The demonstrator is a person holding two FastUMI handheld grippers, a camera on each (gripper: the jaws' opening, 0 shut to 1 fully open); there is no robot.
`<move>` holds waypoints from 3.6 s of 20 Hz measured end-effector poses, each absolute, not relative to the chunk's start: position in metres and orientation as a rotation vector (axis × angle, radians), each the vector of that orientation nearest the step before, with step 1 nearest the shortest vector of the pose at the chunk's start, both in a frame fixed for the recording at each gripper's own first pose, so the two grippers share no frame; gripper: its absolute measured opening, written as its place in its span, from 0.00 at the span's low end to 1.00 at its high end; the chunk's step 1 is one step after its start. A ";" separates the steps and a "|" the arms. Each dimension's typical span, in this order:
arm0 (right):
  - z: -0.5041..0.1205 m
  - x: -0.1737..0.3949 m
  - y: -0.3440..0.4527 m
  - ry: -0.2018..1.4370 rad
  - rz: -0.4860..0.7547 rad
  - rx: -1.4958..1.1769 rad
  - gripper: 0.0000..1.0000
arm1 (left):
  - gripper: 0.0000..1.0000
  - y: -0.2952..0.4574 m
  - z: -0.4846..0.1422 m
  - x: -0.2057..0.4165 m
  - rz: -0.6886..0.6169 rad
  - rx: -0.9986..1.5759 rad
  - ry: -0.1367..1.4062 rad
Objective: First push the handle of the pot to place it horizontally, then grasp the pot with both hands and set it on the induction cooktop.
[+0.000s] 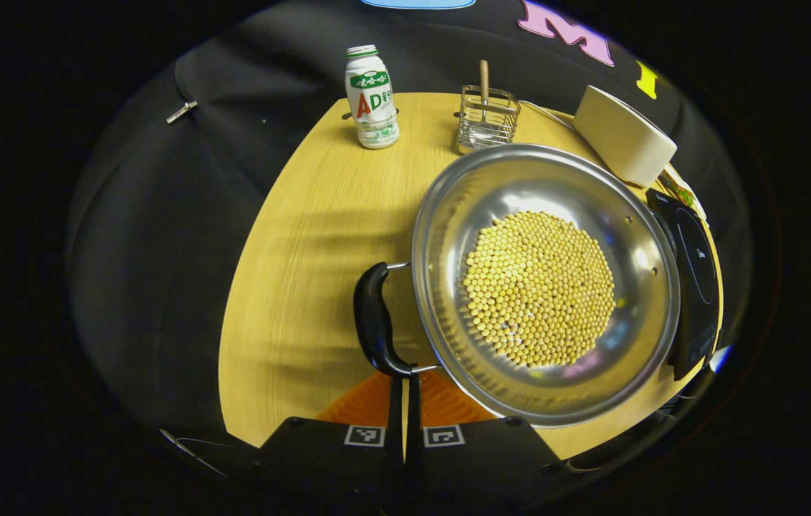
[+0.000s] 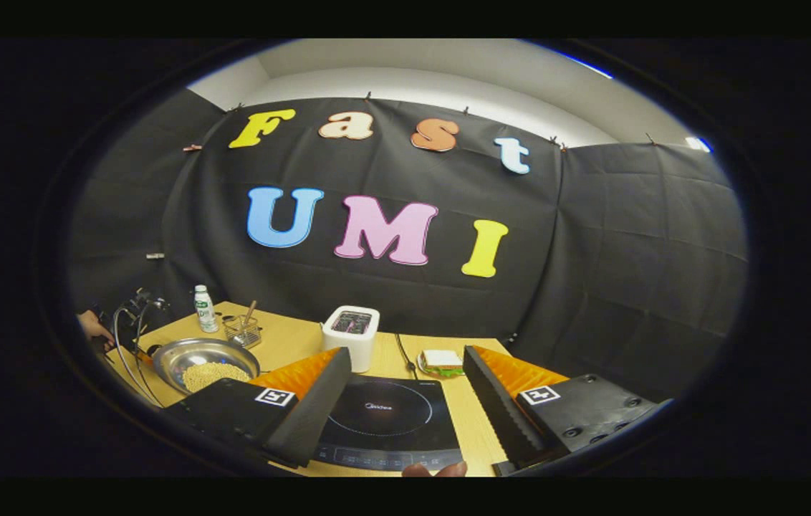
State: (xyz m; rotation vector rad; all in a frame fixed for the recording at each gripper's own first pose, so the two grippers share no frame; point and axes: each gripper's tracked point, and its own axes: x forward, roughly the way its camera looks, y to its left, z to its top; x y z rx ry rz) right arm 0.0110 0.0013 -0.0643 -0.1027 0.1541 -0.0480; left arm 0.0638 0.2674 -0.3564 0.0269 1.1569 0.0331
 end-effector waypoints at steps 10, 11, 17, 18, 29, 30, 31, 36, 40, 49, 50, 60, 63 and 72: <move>-0.085 0.013 0.022 0.211 -0.005 -0.110 0.98 | 0.05 0.292 -0.339 0.057 0.139 0.172 1.043; -0.088 0.014 0.026 0.218 0.004 -0.107 0.98 | 0.05 0.296 -0.336 0.050 0.152 0.187 1.037; -0.104 0.032 0.068 0.256 0.099 -0.107 0.98 | 0.05 0.305 -0.286 0.049 0.172 0.171 0.814; -0.109 0.037 0.078 0.268 0.119 -0.101 0.98 | 0.05 0.302 -0.276 0.055 0.161 0.146 0.767; -0.203 0.090 0.174 0.490 0.231 0.005 0.98 | 0.67 0.295 -0.283 0.090 0.051 -0.043 0.656; -0.215 0.093 0.182 0.519 0.236 0.017 0.98 | 0.72 0.294 -0.288 0.095 0.045 -0.058 0.658; -0.226 0.095 0.189 0.547 0.242 0.030 0.98 | 0.83 0.292 -0.291 0.099 0.043 -0.069 0.659; -0.281 0.108 0.224 0.659 0.278 0.025 0.99 | 0.86 0.284 -0.312 0.122 0.032 -0.099 0.683; -0.314 0.118 0.242 0.735 0.283 0.035 0.99 | 0.86 0.284 -0.329 0.134 0.030 -0.109 0.701; -0.364 0.131 0.263 0.839 0.272 0.055 0.95 | 0.73 0.274 -0.348 0.143 -0.028 -0.130 0.715; -0.365 0.134 0.262 0.841 0.265 0.055 0.93 | 0.71 0.272 -0.352 0.144 -0.036 -0.119 0.722; -0.389 0.136 0.255 0.902 0.221 0.058 0.63 | 0.66 0.272 -0.366 0.149 -0.045 -0.078 0.735; -0.387 0.137 0.256 0.904 0.221 0.074 0.55 | 0.62 0.272 -0.364 0.148 -0.038 -0.078 0.730; -0.347 0.127 0.230 0.894 0.240 0.071 0.58 | 0.57 0.248 -0.321 0.136 -0.026 -0.068 0.724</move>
